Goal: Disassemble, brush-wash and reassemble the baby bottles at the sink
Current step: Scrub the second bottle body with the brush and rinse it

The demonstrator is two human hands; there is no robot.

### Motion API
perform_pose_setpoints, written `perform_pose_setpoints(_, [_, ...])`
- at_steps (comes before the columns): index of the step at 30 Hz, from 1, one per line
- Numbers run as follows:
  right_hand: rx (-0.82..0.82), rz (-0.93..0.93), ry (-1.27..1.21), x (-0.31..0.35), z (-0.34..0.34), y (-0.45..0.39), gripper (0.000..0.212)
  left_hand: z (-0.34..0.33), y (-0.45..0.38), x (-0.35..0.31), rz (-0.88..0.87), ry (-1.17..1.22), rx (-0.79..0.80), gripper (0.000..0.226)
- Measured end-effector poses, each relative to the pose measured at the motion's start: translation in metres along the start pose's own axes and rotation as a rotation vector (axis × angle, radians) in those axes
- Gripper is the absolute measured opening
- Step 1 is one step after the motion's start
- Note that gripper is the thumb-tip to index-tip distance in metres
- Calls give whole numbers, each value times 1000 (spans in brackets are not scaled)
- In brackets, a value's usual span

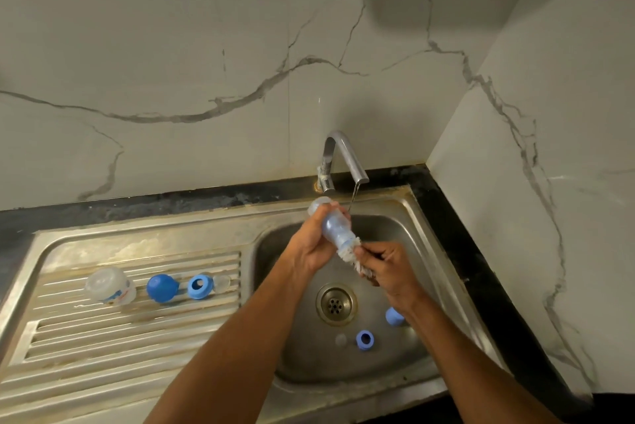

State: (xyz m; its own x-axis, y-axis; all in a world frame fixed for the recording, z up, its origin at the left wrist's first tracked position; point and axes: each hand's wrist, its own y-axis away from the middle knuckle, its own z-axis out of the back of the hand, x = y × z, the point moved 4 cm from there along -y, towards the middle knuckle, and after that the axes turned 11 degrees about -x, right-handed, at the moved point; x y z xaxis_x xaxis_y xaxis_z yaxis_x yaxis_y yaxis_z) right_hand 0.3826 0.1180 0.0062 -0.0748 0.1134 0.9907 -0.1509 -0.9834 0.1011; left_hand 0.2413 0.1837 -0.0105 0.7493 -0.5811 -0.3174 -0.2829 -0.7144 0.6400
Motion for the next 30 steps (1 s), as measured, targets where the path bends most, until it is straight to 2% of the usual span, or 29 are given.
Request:
perform_pose_setpoints(3, [28, -6, 26, 1, 9, 5, 17, 0, 2, -14, -76, -155, -39, 83])
perform_pose_setpoints(4, [52, -20, 45, 3, 12, 6, 17, 4, 0, -19, -94, -230, -80, 83])
perform_pose_setpoints(6, [125, -63, 98, 7, 11, 5, 18, 9, 0, -21, -98, -323, -150, 74])
perform_pose_setpoints(8, [168, -87, 183, 8, 3, 1, 25, 13, -1, -21, -109, -330, -167, 74])
perform_pose_setpoints(11, [28, -147, 341, 1, 4, -4, 29, 16, 2, -27, -150, -272, -145, 69])
perform_pose_setpoints(13, [-64, -174, 445, -5, 9, -3, 14, 17, 4, -27, -145, -230, -117, 70])
perform_pose_setpoints(14, [-68, -161, 487, -7, 7, -2, 10, 14, 6, -26, -138, -220, -103, 65])
perform_pose_setpoints(16, [-79, -37, 583, -7, -1, -2, 25, 1, 10, -23, -144, -240, -91, 38])
perform_pose_setpoints(17, [-86, 28, 607, -3, -5, 0, 28, -5, 10, -21, -144, -247, -103, 33])
perform_pose_setpoints(18, [-81, 66, 588, 0, -9, 1, 28, -9, 10, -20, -144, -277, -129, 36])
perform_pose_setpoints(20, [-23, 50, 387, 4, -8, 7, 26, -11, 12, -24, -130, -274, -167, 39])
perform_pose_setpoints(23, [34, 38, 171, 4, 11, 19, 24, -1, 10, -38, -72, -37, -142, 50])
perform_pose_setpoints(28, [5, 38, 78, 6, 9, 12, 24, -17, 18, -12, -90, -132, -110, 62])
perform_pose_setpoints(30, [10, 40, 50, 8, 10, 16, 25, -20, 18, -17, -109, -85, -91, 66])
